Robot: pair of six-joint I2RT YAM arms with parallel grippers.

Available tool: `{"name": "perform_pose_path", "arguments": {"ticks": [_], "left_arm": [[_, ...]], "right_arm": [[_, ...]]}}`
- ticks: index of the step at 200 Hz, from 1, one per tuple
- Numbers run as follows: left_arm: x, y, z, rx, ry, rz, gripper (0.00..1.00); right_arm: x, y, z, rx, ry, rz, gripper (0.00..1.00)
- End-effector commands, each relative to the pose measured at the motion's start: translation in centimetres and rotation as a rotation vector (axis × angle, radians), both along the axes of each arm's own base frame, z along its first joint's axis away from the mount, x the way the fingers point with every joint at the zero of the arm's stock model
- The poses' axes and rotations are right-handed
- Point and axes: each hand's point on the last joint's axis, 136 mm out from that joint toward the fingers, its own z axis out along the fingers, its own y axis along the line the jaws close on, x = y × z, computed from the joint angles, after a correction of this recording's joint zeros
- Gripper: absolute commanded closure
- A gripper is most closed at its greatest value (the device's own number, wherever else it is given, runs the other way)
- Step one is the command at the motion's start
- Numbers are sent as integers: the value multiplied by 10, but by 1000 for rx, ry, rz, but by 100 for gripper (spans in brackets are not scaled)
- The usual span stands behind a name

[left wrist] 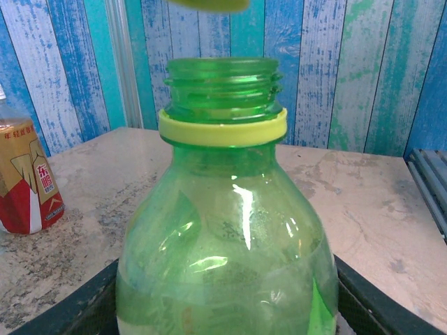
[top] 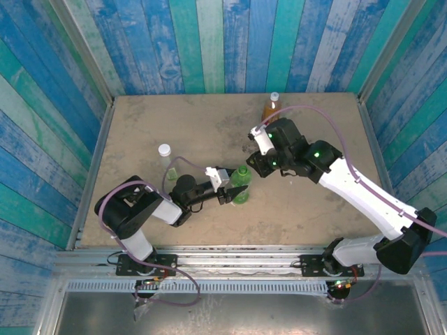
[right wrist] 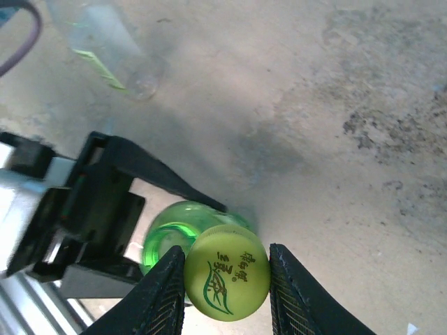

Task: Screw on the bottle caps

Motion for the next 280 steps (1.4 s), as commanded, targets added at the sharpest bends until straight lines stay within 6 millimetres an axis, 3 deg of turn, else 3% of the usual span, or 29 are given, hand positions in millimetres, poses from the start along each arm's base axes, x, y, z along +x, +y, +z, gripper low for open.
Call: {"name": "perform_pose_path", "arguments": {"ticks": [1,24,166,280], "left_arm": [[3,-1,-19,41,48,2,40],[3,-1,-20,44,52,-2,40],[1,-3,-22,47,56,-18,40],[1,-4,-24,50,61,-24,41]], "right_arm": [[-16,6,-3,-30,38,64,65],[-22,16,-3,-37,39,98,65],[-17,22,-26,-140,59,123,67],[-25,14,-45,-341,118,155,69]]}}
